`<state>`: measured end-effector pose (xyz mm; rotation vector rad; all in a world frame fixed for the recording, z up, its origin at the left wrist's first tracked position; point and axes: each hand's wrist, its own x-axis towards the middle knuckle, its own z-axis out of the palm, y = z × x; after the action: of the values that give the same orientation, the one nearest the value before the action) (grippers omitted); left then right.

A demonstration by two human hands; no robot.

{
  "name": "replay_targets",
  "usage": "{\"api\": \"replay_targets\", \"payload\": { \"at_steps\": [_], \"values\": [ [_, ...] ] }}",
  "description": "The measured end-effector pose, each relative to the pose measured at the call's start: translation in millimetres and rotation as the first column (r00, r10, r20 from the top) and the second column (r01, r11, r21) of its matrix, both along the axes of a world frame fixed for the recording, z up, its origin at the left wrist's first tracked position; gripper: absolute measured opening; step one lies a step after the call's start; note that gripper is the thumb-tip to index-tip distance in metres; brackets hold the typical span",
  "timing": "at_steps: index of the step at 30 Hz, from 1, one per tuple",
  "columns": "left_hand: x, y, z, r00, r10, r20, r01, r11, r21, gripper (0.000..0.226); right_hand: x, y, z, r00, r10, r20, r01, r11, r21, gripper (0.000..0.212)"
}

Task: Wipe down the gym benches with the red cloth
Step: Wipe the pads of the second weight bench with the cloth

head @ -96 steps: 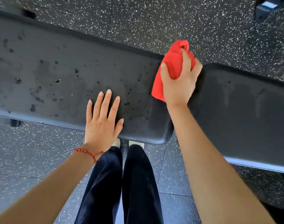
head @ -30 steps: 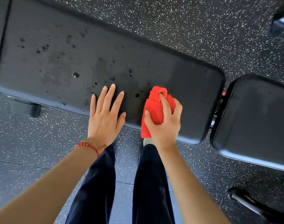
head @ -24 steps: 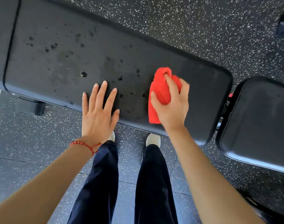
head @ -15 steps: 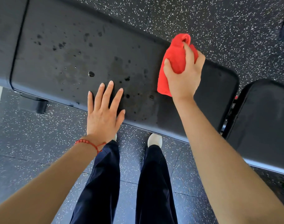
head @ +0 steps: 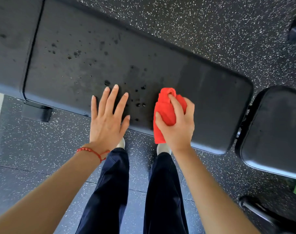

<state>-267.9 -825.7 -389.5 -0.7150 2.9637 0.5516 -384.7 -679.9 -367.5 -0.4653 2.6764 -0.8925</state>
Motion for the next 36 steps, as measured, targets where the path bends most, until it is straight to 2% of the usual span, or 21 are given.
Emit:
{"api": "replay_targets", "payload": {
  "at_steps": [3,8,13,21,24,29,36],
  "values": [
    [5.5,-14.7,2.0,1.0,0.028,0.004,-0.028,1.0,-0.003,0.055,-24.1,-18.8,0.7,1.0,0.0,-0.016,-0.001,1.0,-0.015,0.055],
    [18.9,-33.2,2.3,0.995,0.092,0.044,-0.092,0.996,-0.011,0.057,-78.7,-67.8,-1.3,0.987,-0.152,-0.053,0.151,0.988,-0.022,0.054],
    [31.9,-41.5,-1.1,0.99,0.124,0.072,-0.125,0.992,0.009,0.059,-68.4,-72.9,-2.8,0.968,-0.234,-0.094,0.233,0.972,-0.024,0.056],
    [34.1,-42.5,-4.7,0.99,0.116,0.079,-0.116,0.993,-0.003,0.059,36.1,-47.4,-2.7,0.996,-0.086,-0.031,0.085,0.996,-0.034,0.056],
    [34.3,-43.2,-5.8,0.991,0.114,0.072,-0.114,0.993,-0.006,0.059,52.4,-47.6,-3.9,0.998,-0.051,-0.035,0.051,0.999,-0.017,0.054],
    [35.1,-44.2,-5.3,0.993,0.097,0.07,-0.096,0.995,-0.007,0.059,22.4,-64.1,-0.6,1.0,-0.015,0.019,0.015,0.999,-0.034,0.056],
    [35.3,-46.4,-4.7,0.994,0.079,0.075,-0.077,0.996,-0.034,0.058,-64.8,-126.8,-2.0,0.996,-0.074,-0.046,0.069,0.994,-0.089,0.053]
  ]
}}
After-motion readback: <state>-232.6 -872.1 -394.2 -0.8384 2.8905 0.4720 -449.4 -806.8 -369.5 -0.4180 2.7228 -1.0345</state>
